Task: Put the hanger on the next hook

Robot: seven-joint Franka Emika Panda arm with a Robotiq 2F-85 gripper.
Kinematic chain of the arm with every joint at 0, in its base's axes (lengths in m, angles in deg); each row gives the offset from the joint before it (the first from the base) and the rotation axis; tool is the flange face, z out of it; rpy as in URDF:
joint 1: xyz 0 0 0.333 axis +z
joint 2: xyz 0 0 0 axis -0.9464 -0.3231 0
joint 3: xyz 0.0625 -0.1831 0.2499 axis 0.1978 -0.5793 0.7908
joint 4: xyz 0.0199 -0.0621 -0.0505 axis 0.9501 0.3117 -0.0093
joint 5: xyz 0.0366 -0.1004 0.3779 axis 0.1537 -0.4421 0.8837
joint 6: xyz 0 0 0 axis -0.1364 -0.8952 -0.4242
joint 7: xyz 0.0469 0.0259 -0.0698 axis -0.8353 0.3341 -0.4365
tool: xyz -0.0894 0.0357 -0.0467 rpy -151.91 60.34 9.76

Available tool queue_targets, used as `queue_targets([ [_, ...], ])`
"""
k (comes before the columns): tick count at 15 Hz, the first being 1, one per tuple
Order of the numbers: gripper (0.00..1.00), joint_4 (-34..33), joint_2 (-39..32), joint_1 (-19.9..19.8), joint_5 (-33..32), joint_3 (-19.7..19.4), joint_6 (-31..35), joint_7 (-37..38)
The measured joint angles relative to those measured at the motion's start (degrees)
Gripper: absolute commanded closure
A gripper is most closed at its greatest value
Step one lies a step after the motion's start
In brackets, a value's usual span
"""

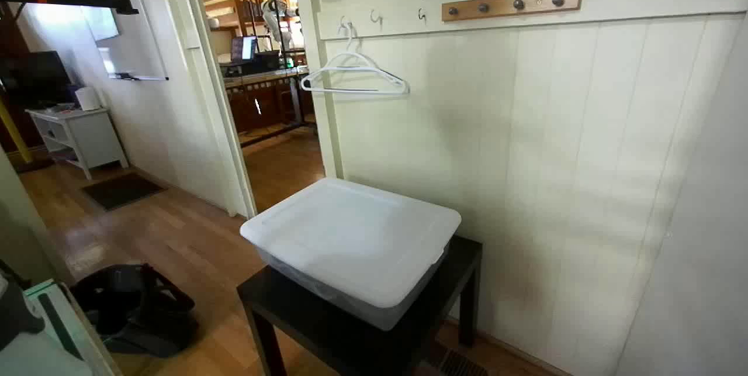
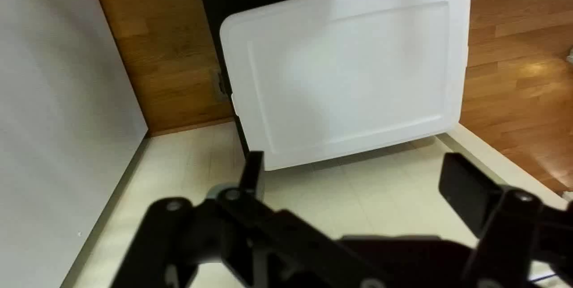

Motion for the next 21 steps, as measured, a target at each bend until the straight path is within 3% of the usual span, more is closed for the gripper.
queue_targets([
  [13, 0.00, -0.20, -0.69, 0.03, -0.16, 0.79, 0.01, -0.40],
  [17, 0.00, -2.65, -7.31, 1.51, -1.67, 6.07, 2.87, -0.19],
  [21, 0.00, -7.69, -16.66, 3.48, -8.03, 11.75, 8.43, 1.91],
])
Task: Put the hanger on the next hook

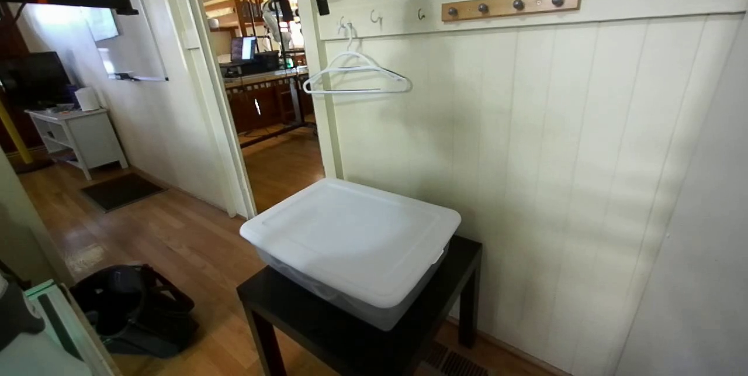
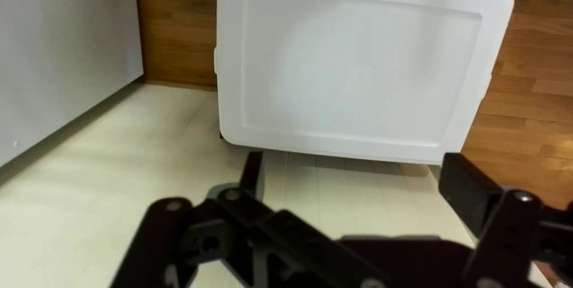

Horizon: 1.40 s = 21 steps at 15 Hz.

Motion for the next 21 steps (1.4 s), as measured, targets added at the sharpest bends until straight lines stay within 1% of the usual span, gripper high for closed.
queue_targets([
  [4, 0.00, -4.58, -7.22, 2.23, -7.54, 2.93, 7.80, 1.92],
  [8, 0.00, -6.65, -12.38, 4.32, -10.25, 3.42, 19.56, 2.01],
  [9, 0.00, -7.04, -13.24, 4.63, -10.31, 3.42, 21.13, 1.96],
  [15, 0.00, -8.06, -14.05, 4.90, -10.35, 3.30, 21.78, 1.77],
  [18, 0.00, -8.24, -14.67, 4.97, -13.12, 2.52, 21.86, 8.21],
  [21, 0.00, -10.36, -18.91, 6.51, -16.46, 2.54, 23.89, 14.83],
])
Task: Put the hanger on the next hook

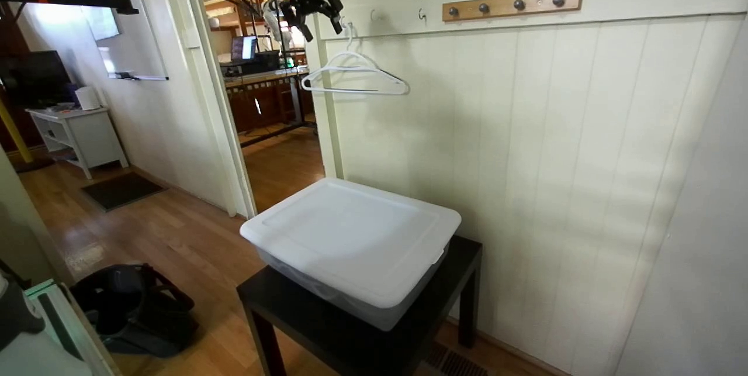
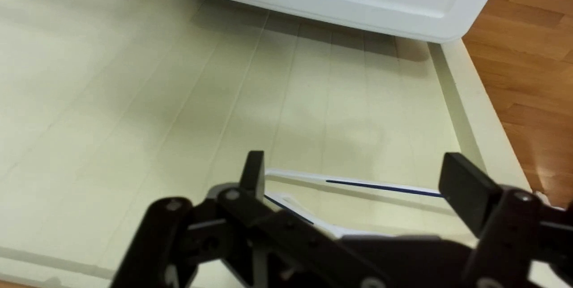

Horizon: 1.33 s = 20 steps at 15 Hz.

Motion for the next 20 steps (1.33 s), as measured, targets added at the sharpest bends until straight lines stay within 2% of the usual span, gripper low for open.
queue_targets([
  [5, 0.00, -8.38, -10.14, 6.77, -9.64, -2.48, 1.98, 15.67],
  [10, 0.00, -18.00, -18.33, 12.95, -12.69, -7.11, 2.98, 25.99],
  [14, 0.00, -25.19, -24.36, 15.74, -12.92, -9.36, 3.26, 28.57],
  [20, 0.00, -26.90, -25.59, 15.97, -12.96, -9.68, 3.27, 28.92],
])
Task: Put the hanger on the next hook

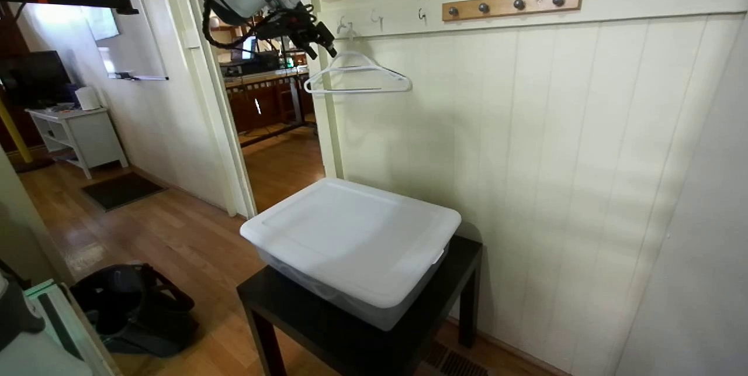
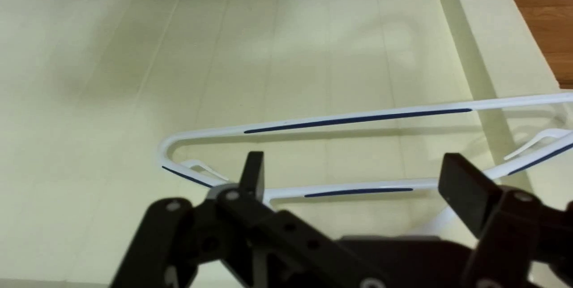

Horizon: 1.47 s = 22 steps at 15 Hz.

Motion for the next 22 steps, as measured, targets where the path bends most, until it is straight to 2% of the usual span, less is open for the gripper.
queue_targets([
  [12, 0.00, -0.12, 0.00, 0.01, 0.24, -0.09, 0.00, -0.01],
  [22, 0.00, 0.26, -1.53, -0.18, 4.86, -0.43, 1.83, -1.91],
])
